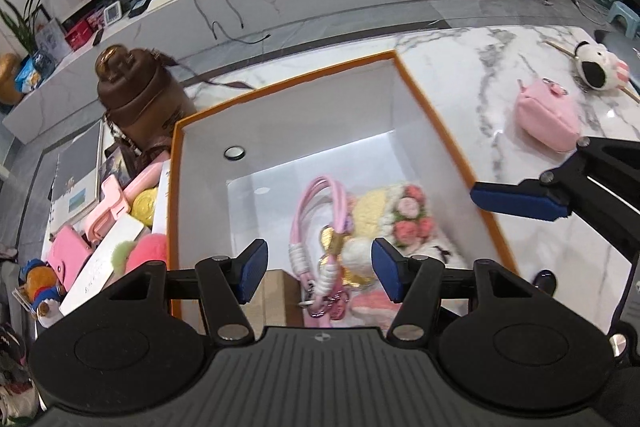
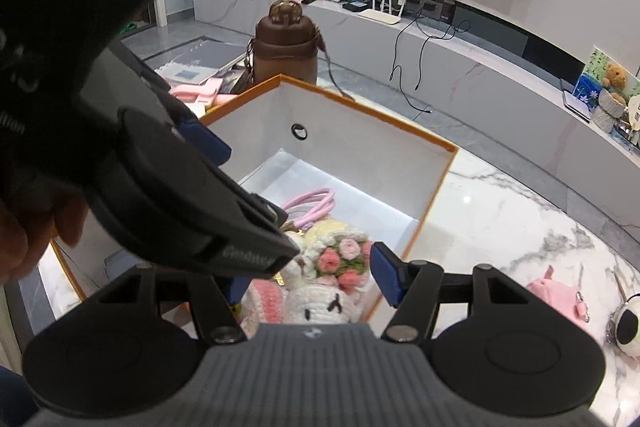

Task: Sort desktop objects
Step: 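Lower bunny into box and open right tool while left tool releases pink strap inside, then move left tool toward red heart toy while right tool grasps black car key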

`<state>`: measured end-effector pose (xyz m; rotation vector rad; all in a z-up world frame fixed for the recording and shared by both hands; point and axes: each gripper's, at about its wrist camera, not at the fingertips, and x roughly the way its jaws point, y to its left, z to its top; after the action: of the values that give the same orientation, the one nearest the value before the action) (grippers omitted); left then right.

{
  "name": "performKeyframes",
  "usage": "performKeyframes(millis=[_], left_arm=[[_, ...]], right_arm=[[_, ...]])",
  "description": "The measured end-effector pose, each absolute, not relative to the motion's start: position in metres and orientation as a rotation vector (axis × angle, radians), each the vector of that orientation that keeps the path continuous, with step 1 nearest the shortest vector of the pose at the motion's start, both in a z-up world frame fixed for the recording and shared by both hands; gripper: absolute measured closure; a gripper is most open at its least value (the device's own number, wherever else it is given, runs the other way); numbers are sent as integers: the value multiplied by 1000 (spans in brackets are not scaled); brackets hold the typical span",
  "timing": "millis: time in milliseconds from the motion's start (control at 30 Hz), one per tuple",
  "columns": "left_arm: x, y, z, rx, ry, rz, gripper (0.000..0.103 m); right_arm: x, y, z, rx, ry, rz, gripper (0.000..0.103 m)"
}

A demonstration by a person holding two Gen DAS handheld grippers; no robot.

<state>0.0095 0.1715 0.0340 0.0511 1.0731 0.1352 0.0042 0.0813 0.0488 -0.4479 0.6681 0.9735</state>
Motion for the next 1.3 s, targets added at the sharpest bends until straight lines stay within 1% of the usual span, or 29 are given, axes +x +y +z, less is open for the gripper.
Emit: performKeyframes(millis=[367,767,867,900,967,1200,1300], left_arm=[[9,127,58,103,1041,85,36],[1,83,73,118,1021,45,36],[-4,71,78,117,1001,30,30],[-5,67,79,114,998,22,28],[-7,59,79,114,993,1,28],[-2,32,72,177,1002,-34,28],[5,32,68,170,1011,-34,28]], right_arm=[[7,42,62,-423,638,964,39],[12,-17,72,-383,648,950,39],[20,-35,72,-341,674,965,39],[22,-41,73,-331,680,968,36],[22,-52,72,-332,682,969,34],[37,-76,42,-347,731,992,34],[31,-77,20,-432,713,1039,34]])
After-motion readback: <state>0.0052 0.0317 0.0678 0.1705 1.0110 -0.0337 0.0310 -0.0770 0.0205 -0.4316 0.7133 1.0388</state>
